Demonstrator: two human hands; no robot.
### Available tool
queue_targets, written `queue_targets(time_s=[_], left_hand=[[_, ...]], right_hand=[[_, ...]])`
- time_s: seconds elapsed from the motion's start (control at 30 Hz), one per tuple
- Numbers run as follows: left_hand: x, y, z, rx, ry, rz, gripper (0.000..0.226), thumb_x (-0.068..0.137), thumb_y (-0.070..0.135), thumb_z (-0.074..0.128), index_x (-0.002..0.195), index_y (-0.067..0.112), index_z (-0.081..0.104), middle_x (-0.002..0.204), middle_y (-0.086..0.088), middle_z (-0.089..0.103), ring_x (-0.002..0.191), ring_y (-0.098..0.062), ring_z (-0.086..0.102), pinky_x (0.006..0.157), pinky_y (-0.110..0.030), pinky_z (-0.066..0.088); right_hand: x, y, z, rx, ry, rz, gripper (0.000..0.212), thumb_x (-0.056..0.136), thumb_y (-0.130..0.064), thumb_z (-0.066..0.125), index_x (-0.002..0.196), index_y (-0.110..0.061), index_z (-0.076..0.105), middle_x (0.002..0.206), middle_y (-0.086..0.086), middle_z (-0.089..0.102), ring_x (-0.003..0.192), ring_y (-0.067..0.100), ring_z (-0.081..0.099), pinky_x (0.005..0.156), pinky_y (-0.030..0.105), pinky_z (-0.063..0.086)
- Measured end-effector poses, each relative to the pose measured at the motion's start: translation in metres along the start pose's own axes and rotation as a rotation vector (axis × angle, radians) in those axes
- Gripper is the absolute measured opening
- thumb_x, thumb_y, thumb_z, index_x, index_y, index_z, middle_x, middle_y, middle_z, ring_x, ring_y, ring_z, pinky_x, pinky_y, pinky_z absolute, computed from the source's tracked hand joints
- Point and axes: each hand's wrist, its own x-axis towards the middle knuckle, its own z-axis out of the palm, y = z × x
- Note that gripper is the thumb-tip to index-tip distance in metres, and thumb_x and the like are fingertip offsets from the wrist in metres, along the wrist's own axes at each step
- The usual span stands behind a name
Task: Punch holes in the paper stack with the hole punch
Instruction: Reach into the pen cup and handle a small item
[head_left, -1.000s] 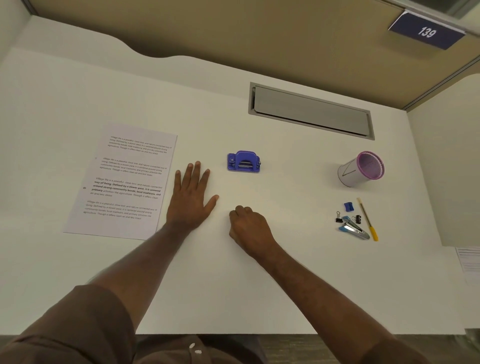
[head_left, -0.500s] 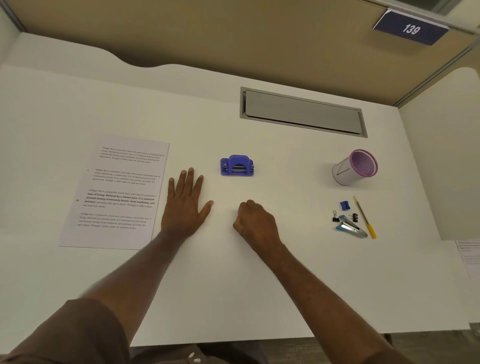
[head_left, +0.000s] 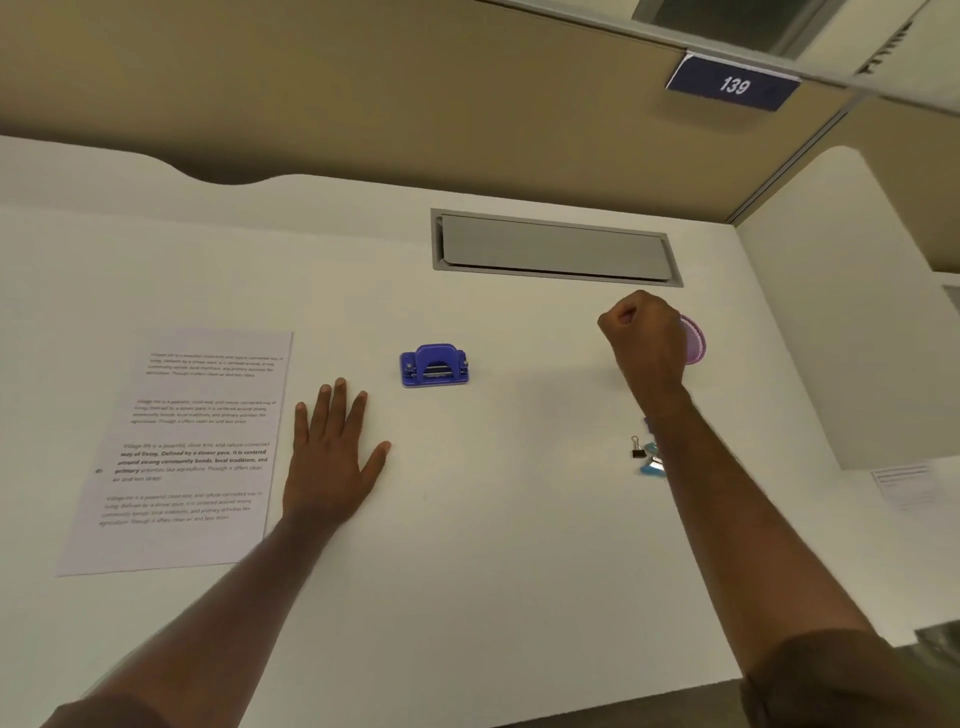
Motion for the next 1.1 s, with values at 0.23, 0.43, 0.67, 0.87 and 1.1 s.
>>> queue_targets(time_s=[0.23,0.43,0.67,0.87,1.1], left_hand=[[-0.001,0.001,-0.001,-0.010,0.010,-0.003,0.078,0.097,0.058,0.029,0.161,0.014,0.024,0.172,-0.010,0.009,0.159,-0.030,0.008,0.127,-0.057,0.011],[-0.001,0.002,-0.003,-0.008,0.026,0.004,0.078,0.097,0.058,0.030,0.160,0.012,0.027,0.171,-0.011,0.012,0.159,-0.031,0.011,0.127,-0.057,0.011],[-0.002,0.006,-0.008,-0.019,0.032,-0.001,0.077,0.097,0.057,0.030,0.159,0.012,0.030,0.170,-0.012,0.015,0.158,-0.032,0.014,0.127,-0.057,0.012],[-0.002,0.005,-0.007,-0.028,0.022,-0.004,0.078,0.096,0.058,0.031,0.159,0.012,0.029,0.171,-0.012,0.014,0.158,-0.031,0.012,0.127,-0.057,0.011],[-0.002,0.004,-0.005,-0.015,0.039,0.001,0.078,0.097,0.057,0.031,0.159,0.012,0.028,0.171,-0.012,0.014,0.158,-0.032,0.012,0.127,-0.056,0.010]], right_hand=[[0.067,0.060,-0.020,0.065,0.002,0.240,0.014,0.081,-0.018,0.069,0.082,-0.003,0.069,0.078,0.008,0.061,0.076,0.023,0.057,0.069,0.028,0.040],[0.089,0.092,-0.018,0.008,-0.135,0.381,0.034,0.085,-0.019,0.073,0.110,0.003,0.069,0.110,0.016,0.072,0.104,0.032,0.068,0.076,0.035,0.055],[0.090,0.104,-0.019,0.008,-0.106,0.412,0.033,0.077,-0.018,0.081,0.101,0.003,0.073,0.102,0.019,0.074,0.088,0.029,0.069,0.068,0.029,0.045],[0.092,0.113,-0.018,0.020,-0.160,0.447,0.036,0.083,-0.022,0.079,0.105,0.006,0.072,0.095,0.018,0.072,0.079,0.024,0.062,0.071,0.030,0.048],[0.087,0.116,-0.029,0.572,-0.144,0.646,0.022,0.090,-0.020,0.070,0.094,0.001,0.072,0.076,0.010,0.066,0.055,0.015,0.052,0.049,0.021,0.046]])
